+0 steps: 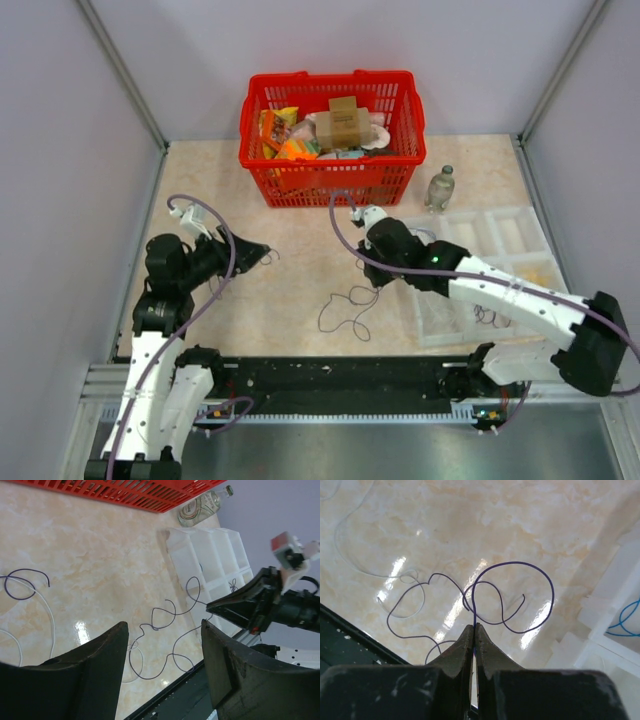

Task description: Untangle the cables

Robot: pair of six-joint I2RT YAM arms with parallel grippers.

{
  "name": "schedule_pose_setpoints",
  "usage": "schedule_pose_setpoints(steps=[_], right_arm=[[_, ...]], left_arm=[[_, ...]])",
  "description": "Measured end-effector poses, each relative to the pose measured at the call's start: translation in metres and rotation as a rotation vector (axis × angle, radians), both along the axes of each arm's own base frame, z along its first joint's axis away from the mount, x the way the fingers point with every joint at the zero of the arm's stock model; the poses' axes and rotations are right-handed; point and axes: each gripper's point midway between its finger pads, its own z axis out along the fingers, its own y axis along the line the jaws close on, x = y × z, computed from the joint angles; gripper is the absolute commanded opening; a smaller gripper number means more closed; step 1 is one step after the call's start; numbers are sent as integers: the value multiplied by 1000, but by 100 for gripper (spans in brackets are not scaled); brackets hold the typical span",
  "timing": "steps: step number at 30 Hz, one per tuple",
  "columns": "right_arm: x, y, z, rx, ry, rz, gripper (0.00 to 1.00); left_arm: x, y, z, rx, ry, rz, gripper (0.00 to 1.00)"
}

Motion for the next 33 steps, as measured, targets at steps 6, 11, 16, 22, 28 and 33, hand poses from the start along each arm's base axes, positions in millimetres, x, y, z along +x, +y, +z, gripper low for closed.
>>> schedule_pose_setpoints(steps=[6,11,16,22,28,33], right_arm=[[2,5,-70,-119,137,-25,19],[1,-2,-91,-149,194,-76,61],[0,-7,-98,-131,231,-136,71],[-5,-17,-116,-149,289,-208,72],[-3,-25,-140,-223,317,-246,54],[3,-25,-147,-234,300,-256,16]], left_arm=[[-4,0,1,0,-7,-1,64],[-7,0,-3,-1,-6,-3,64],[-5,-1,-7,-2,9,-5,64],[-3,-1,-10,-2,24,-8,63],[-3,-1,-11,-2,26,-8,63],[-3,-1,-12,-2,28,-8,63]])
